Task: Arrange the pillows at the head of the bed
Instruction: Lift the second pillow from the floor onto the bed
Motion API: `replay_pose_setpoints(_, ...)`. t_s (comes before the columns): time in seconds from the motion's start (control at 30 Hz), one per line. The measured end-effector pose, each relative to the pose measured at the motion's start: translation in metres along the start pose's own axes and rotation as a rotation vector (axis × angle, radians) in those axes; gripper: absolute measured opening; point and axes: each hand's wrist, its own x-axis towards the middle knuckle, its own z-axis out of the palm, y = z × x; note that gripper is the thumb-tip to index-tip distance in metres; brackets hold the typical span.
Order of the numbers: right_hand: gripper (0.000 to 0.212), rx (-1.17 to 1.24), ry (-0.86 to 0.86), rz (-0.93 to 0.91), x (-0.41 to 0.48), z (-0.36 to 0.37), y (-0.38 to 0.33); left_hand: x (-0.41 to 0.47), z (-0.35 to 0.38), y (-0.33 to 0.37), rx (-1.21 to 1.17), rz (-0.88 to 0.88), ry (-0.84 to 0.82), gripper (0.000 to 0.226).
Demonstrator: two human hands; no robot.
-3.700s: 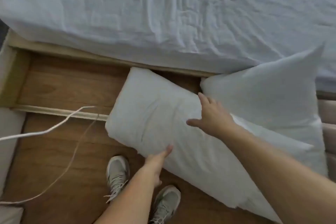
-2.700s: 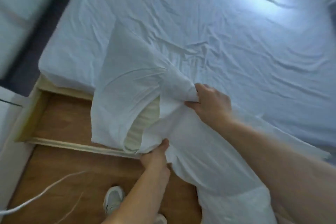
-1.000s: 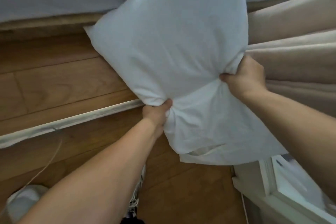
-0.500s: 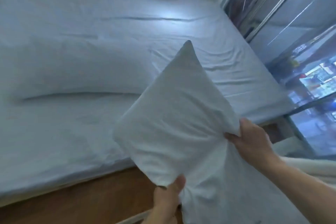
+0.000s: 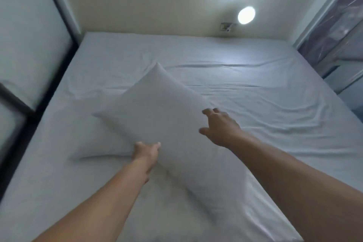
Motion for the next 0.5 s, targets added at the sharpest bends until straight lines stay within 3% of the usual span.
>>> replay_pose_setpoints(0.13,0.073,-0.048,-0.151,0.043,0.054,0.025,0.013,0.051,-0.006,0.024,0.179,0.103,0.067,0.083)
replay_pose_setpoints(0.33,0.084,-0.113,-0.144,0.060,0.137,0.007,-0.003,0.109,-0.012,0.067,0.414,0.320,0.053,0.067)
replay_pose_setpoints(0.5,0.082,-0.103,-0.162,0.101,0.184,0.002,-0.021,0.138,-0.018,0.106,0.662,0.506,-0.016,0.068)
